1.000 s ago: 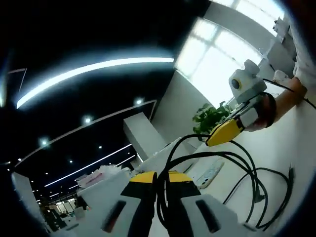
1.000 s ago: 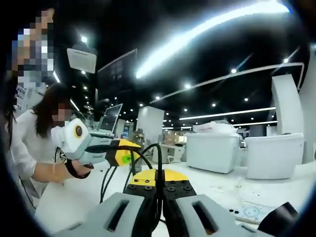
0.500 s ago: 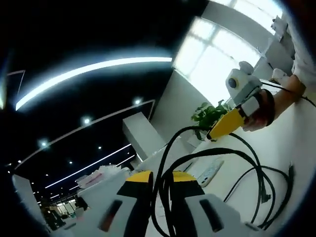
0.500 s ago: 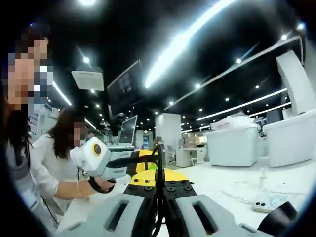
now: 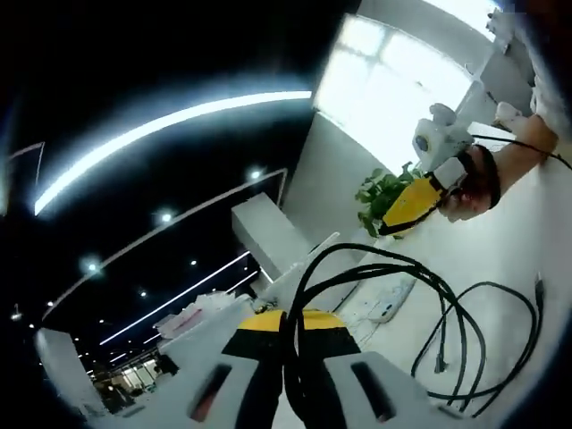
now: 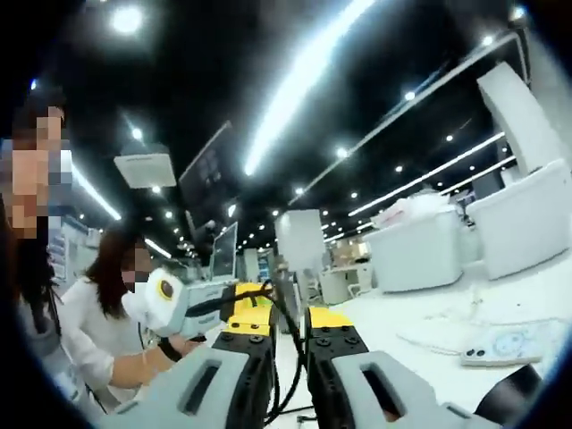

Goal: Coil the Type-C to USB data cable on the desktop and secure it with Velcro straps.

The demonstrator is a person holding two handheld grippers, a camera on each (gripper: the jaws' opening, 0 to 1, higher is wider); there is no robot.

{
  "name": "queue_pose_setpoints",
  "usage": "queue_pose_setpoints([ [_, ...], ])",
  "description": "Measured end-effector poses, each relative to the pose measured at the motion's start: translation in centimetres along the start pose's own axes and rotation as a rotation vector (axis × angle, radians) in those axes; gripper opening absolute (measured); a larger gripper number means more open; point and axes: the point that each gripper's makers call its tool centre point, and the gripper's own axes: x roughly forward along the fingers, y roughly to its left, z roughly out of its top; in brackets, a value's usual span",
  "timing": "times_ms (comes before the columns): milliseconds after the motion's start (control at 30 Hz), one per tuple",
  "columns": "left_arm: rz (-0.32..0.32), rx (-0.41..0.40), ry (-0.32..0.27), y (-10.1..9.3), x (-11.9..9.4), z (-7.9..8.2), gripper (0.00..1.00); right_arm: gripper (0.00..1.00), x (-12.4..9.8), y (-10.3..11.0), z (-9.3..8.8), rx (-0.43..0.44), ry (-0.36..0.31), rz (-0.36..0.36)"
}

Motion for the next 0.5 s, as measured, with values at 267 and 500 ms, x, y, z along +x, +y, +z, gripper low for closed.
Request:
queue_pose_setpoints([
  [267,0.117,-0.034,-0.051,3.3,-1.4,1.9,0.06,0.22,-1.8,-7.0,-9.0,-0.047,0.459,-0.2],
  [500,0.172,-0.024,-0.127,5.6,-1.7,4.7,0.06,0.22,-2.6,-5.8,-14.4,-0.01,0.654,-0.133],
])
